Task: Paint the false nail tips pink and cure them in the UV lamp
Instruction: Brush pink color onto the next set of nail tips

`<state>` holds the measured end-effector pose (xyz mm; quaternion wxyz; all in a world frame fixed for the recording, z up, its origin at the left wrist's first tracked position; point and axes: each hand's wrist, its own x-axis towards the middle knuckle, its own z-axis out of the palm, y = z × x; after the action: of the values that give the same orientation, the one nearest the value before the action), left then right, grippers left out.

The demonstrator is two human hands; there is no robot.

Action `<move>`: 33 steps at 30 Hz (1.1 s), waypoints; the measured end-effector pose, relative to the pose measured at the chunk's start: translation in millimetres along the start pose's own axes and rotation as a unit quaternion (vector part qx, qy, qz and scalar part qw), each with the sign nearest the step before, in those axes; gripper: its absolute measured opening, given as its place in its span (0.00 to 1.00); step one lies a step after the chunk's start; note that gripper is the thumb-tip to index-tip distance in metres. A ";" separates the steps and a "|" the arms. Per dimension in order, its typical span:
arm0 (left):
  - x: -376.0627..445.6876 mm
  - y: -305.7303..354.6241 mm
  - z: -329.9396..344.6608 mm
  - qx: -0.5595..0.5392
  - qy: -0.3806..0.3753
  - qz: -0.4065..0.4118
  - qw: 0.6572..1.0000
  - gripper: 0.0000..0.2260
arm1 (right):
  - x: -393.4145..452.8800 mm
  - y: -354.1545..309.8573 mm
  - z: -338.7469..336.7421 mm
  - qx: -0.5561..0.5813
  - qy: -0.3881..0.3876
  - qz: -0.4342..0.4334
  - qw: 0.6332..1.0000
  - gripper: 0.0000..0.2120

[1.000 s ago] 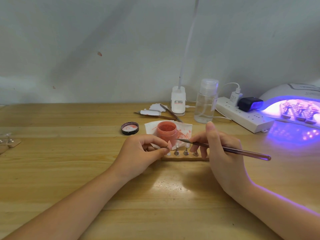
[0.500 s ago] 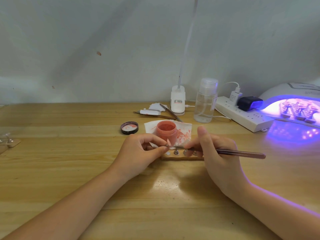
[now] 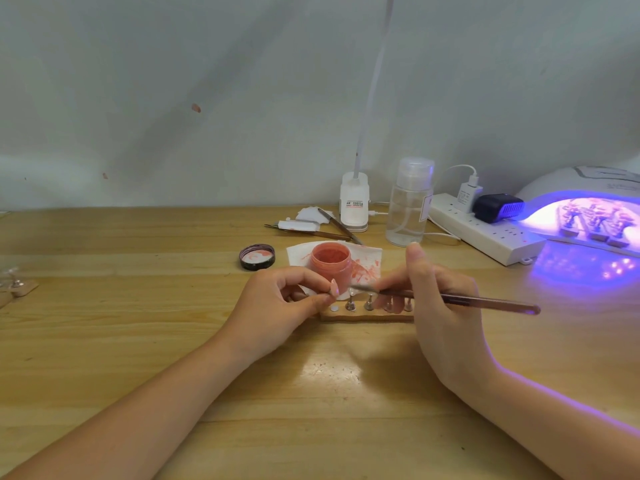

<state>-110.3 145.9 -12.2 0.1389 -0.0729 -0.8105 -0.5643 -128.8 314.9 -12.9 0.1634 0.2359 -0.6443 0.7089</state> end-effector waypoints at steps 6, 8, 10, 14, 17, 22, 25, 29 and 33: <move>-0.1 -0.3 -0.3 -0.009 0.001 0.013 1.000 0.10 | -0.8 -0.1 0.1 0.004 -0.017 0.012 1.000 0.23; 0.1 -0.3 -0.7 -0.005 0.001 0.015 1.000 0.09 | -0.9 0.2 -0.5 0.004 -0.005 0.001 1.000 0.22; 0.2 -0.1 -0.3 0.000 0.001 0.015 1.000 0.07 | 0.2 0.3 -0.3 -0.021 -0.012 -0.025 0.999 0.19; 0.1 0.2 0.0 -0.001 0.000 0.020 1.000 0.08 | -0.6 0.4 0.0 -0.026 -0.033 -0.019 0.999 0.20; 0.5 -0.9 0.0 -0.003 0.002 0.020 1.000 0.10 | -1.8 1.0 -0.9 0.000 -0.016 -0.007 1.000 0.22; 0.9 -1.6 0.3 0.000 0.011 0.013 1.000 0.11 | 0.1 -0.9 1.4 -0.050 -0.040 -0.030 0.998 0.17; 0.5 -0.2 0.2 -0.004 0.010 0.015 1.000 0.13 | -2.3 -1.0 -0.2 -0.019 -0.042 -0.013 0.999 0.21; 0.4 0.4 -0.1 -0.002 0.012 0.015 1.000 0.12 | -0.8 0.0 -0.6 -0.022 -0.021 -0.032 0.999 0.19; 0.6 0.7 0.7 0.001 0.019 0.013 1.000 0.12 | -0.1 -0.5 1.2 -0.040 -0.056 -0.023 0.997 0.17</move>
<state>-110.7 146.7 -11.7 0.1613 -0.0726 -0.8073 -0.5630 -128.3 313.7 -12.4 0.1526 0.2827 -0.6746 0.6646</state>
